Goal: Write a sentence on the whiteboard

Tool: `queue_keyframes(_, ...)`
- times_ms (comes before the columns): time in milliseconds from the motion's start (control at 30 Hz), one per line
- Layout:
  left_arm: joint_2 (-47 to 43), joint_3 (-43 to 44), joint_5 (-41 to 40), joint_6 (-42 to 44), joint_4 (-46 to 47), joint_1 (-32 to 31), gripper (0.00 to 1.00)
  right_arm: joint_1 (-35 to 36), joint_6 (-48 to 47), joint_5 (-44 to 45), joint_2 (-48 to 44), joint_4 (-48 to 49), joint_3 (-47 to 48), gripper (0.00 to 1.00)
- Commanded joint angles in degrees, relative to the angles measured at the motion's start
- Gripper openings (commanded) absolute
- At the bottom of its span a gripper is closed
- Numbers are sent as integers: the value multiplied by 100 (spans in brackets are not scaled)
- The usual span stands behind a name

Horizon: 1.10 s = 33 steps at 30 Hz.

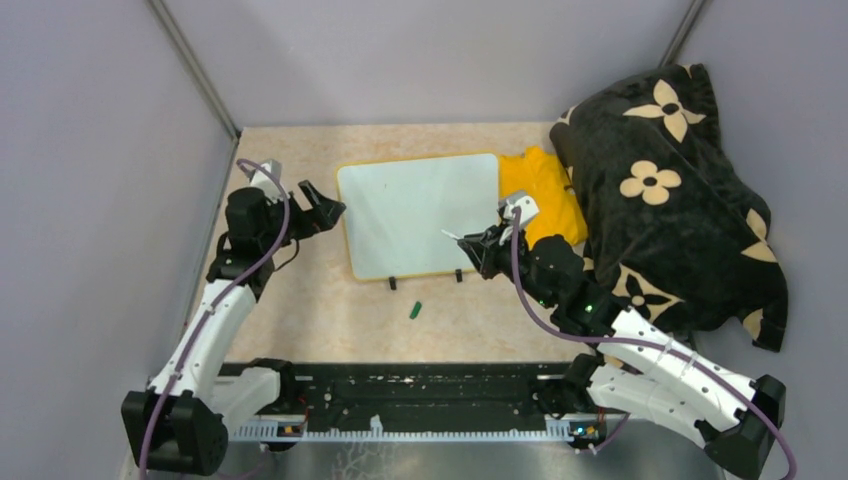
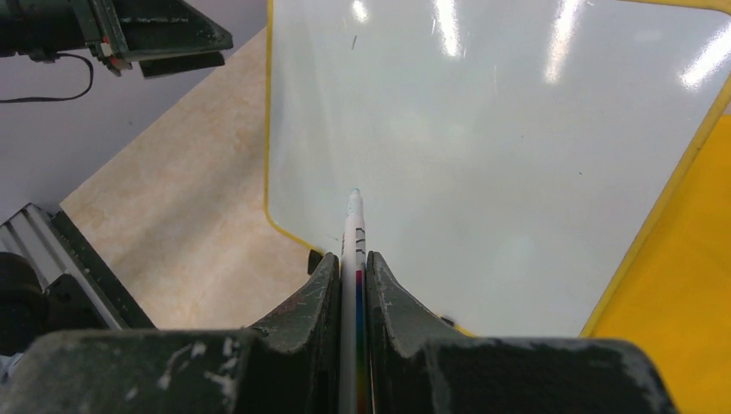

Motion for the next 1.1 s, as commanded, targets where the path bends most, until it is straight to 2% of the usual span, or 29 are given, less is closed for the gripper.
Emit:
queue_keyframes(0, 159, -129, 1969, -428, 1547, 510, 99, -36, -31, -245, -35, 348, 287, 0)
queue_keyframes(100, 407, -423, 2856, -893, 2668, 965, 99, -33, 28, -370, -62, 409, 273, 0)
queue_keyframes(167, 665, -409, 3115, -962, 3052, 1002, 99, -33, 68, -461, -87, 439, 245, 0)
queue_keyframes(333, 772, -586, 2376, -1000, 3248, 1003, 99, -40, 123, -500, -224, 513, 115, 0)
queue_keyframes(433, 734, -1078, 2592, -572, 4046, 1000, 99, -33, 179, -489, -284, 621, 18, 0)
queue_keyframes(533, 933, -1058, 3108, 16, 3814, 1037, 98, -30, 203, -516, -276, 648, 18, 0)
queue_keyframes(633, 1283, -1096, 3605, 123, 3996, 1086, 99, -35, 214, -547, -228, 644, 75, 0)
queue_keyframes(767, 1800, -1110, 4226, -165, 4505, 1259, 98, -32, 245, -606, -133, 664, 183, 0)
queue_keyframes(933, 2476, -1235, 5083, -831, 5941, 1334, 96, -33, 316, -688, -8, 811, 231, 0)
queue_keyframes(1067, 3169, -1218, 5722, -1294, 6795, 1360, 90, -32, 370, -777, 138, 905, 312, 0)
